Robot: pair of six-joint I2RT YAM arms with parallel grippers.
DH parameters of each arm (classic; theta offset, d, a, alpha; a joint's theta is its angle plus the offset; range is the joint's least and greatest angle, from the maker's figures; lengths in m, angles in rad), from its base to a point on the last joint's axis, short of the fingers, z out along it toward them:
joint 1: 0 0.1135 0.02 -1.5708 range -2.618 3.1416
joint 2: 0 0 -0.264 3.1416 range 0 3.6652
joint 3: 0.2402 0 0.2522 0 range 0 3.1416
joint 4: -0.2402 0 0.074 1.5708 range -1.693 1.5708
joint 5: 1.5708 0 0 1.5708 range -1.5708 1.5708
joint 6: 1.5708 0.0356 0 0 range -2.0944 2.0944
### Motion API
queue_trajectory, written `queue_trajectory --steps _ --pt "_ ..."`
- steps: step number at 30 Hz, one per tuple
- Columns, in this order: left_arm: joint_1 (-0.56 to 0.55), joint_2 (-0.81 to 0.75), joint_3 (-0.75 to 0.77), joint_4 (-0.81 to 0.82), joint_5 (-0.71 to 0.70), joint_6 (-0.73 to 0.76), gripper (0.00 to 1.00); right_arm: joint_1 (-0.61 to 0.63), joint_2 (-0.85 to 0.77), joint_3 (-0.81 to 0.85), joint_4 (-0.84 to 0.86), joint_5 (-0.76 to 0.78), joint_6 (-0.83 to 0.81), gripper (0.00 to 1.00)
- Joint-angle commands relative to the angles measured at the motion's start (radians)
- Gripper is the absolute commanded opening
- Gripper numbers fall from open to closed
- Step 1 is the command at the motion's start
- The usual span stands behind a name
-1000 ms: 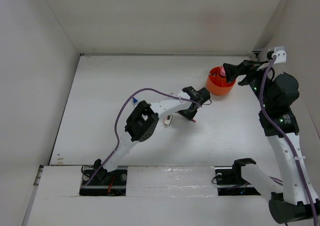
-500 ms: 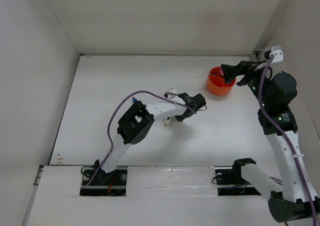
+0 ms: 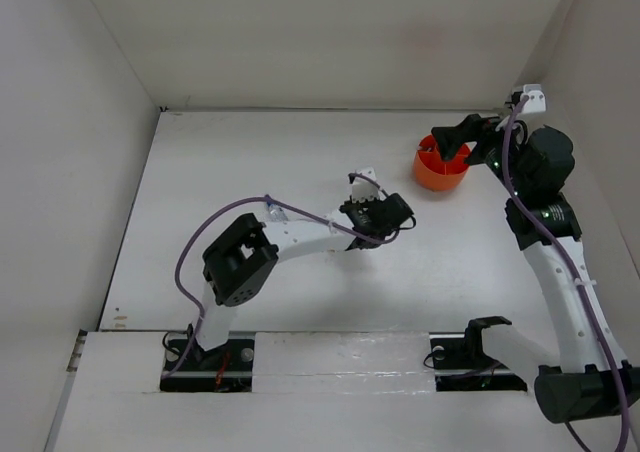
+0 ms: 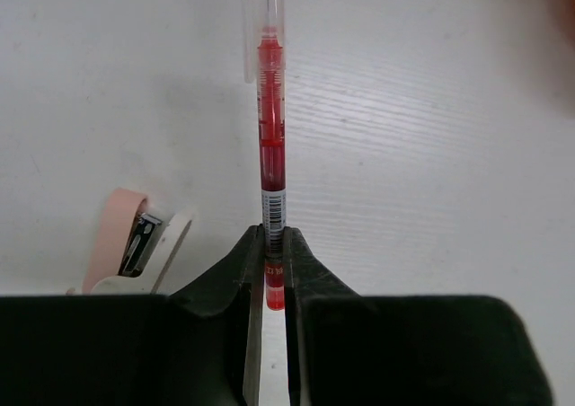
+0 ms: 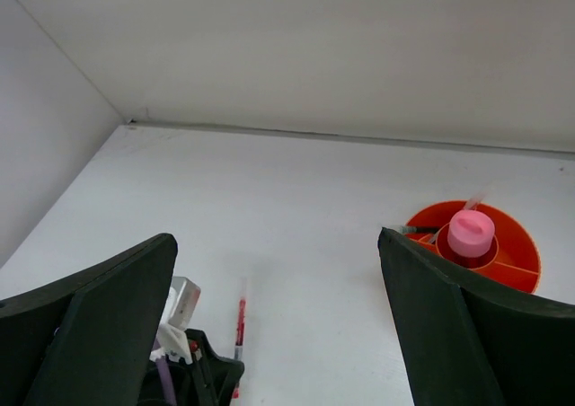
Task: Sort the stationery into containers
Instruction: Pick up the pen from the center of the board, then place the pen in the storage box.
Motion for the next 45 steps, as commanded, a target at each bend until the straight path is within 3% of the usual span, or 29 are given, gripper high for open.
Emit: queue_trajectory --steps 1,8,12,18,32,34,37,38,40,41,43,44,45 --pt "-0.034 -0.127 -0.016 0.182 -0.051 0.198 0.0 -0.015 0.017 0.031 0.073 -0.066 0.023 1.0" --pt "-0.105 -0.305 -0.085 0.357 -0.048 0.428 0.0 -0.054 0.06 -0.016 0.234 -0.351 0.09 1.0" --pt "-0.105 -0.446 -0.218 0.532 0.073 0.521 0.0 -0.054 0.06 -0.04 0.27 -0.408 0.121 1.0" --pt "-0.105 -0.544 -0.287 0.612 0.108 0.62 0.0 -0.042 0.078 -0.113 0.384 -0.523 0.199 1.0" --pt "-0.114 -0.592 -0.3 0.661 0.181 0.692 0.0 0.134 0.164 -0.169 0.47 -0.453 0.224 1.0" --pt "-0.114 -0.592 -0.3 0.661 0.181 0.692 0.0 0.143 0.178 -0.16 0.47 -0.444 0.224 0.96" --pt "-0.114 -0.592 -0.3 0.661 0.181 0.692 0.0 0.154 0.202 -0.16 0.49 -0.444 0.233 0.86" --pt "-0.114 -0.592 -0.3 0.661 0.181 0.692 0.0 0.154 0.202 -0.149 0.49 -0.444 0.233 0.72" --pt "-0.114 -0.592 -0.3 0.661 0.172 0.692 0.0 0.154 0.212 -0.149 0.49 -0.444 0.233 0.54" --pt "-0.114 -0.592 -0.309 0.661 0.162 0.692 0.0 0.163 0.212 -0.149 0.49 -0.444 0.233 0.37" --pt "-0.114 -0.592 -0.309 0.661 0.151 0.692 0.0 0.163 0.212 -0.149 0.49 -0.444 0.242 0.24" --pt "-0.114 -0.592 -0.318 0.67 0.133 0.692 0.0 0.163 0.212 -0.149 0.49 -0.444 0.242 0.08" --pt "-0.114 -0.601 -0.318 0.67 0.124 0.692 0.0 0.163 0.212 -0.149 0.49 -0.444 0.242 0.02"
